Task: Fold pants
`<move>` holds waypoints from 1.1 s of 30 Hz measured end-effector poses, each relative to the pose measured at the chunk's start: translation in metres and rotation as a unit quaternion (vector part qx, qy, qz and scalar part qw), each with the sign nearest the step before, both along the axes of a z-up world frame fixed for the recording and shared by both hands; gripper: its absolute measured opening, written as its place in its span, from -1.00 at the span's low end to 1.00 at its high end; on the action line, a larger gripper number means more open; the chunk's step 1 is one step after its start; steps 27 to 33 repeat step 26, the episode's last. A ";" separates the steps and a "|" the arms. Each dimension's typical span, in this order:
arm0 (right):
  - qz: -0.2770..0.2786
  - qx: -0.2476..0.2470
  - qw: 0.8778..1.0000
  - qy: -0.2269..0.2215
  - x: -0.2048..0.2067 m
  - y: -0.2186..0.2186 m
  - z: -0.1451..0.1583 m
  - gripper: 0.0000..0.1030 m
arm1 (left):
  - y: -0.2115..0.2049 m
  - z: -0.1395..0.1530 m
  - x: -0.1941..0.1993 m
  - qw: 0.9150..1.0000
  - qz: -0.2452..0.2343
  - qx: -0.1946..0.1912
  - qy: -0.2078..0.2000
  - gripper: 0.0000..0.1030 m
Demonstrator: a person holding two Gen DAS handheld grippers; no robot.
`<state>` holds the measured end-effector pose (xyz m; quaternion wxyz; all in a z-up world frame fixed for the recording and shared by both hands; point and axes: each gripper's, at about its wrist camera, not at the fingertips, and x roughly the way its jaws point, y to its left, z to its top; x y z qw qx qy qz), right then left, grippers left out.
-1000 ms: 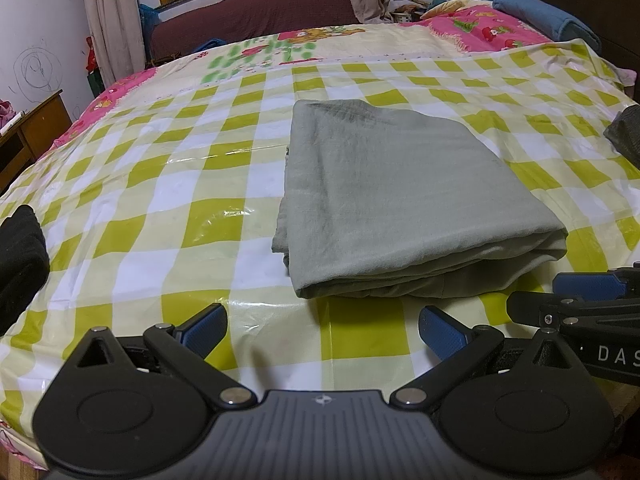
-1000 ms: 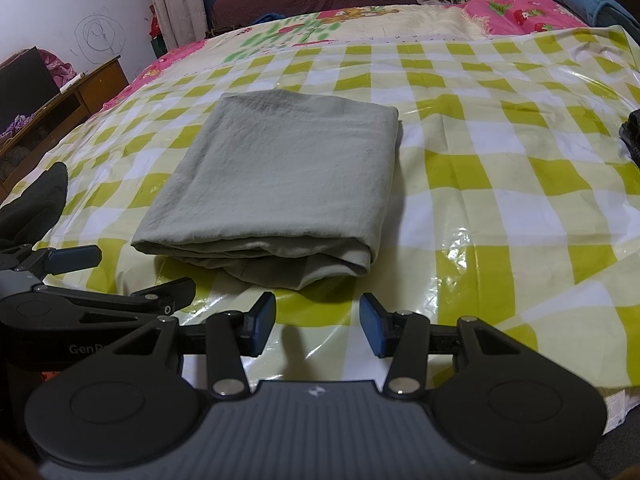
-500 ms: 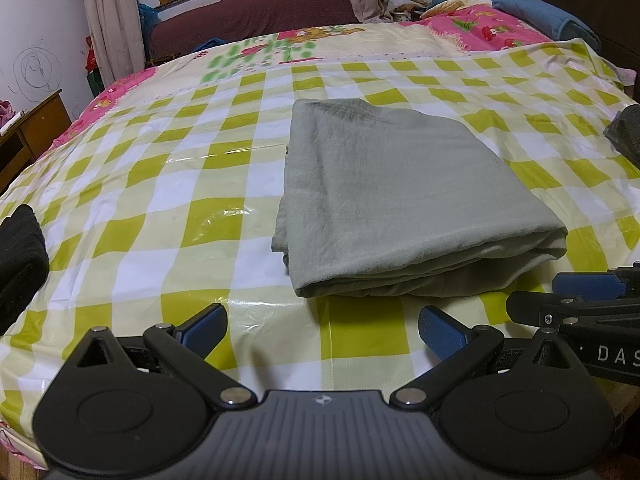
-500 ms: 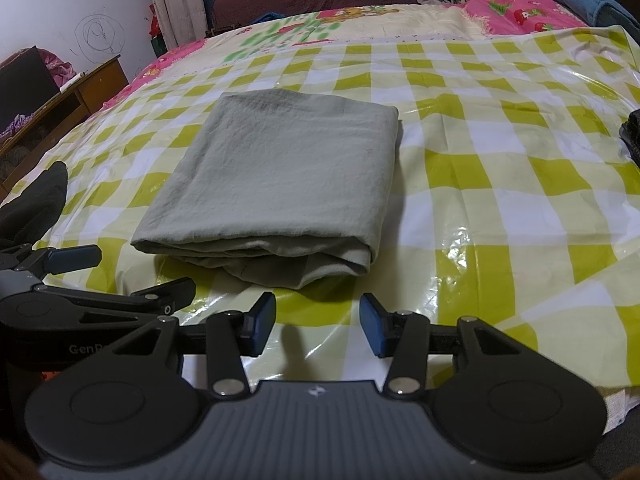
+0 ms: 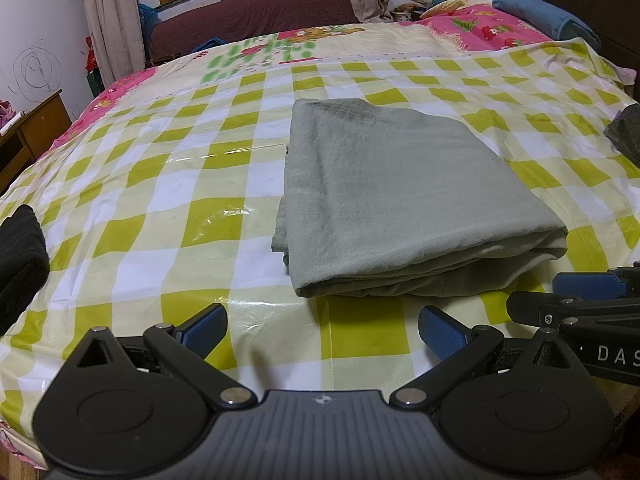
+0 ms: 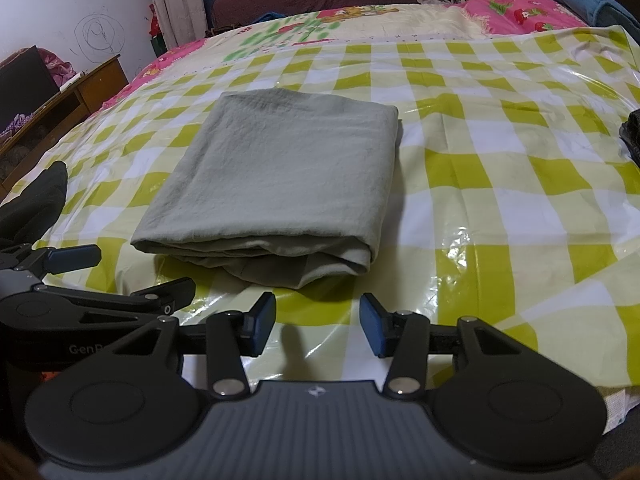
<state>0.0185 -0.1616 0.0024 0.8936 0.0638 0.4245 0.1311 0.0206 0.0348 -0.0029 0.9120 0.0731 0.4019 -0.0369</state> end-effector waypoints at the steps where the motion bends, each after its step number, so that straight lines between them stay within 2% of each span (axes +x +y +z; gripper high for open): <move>1: 0.000 0.000 1.000 0.000 0.001 0.000 0.001 -0.07 | 0.000 0.000 0.000 1.000 0.000 0.000 0.000 1.00; 33: 0.000 0.000 1.000 0.001 0.000 0.000 0.000 -0.07 | 0.002 -0.001 0.000 1.000 0.001 -0.004 0.008 1.00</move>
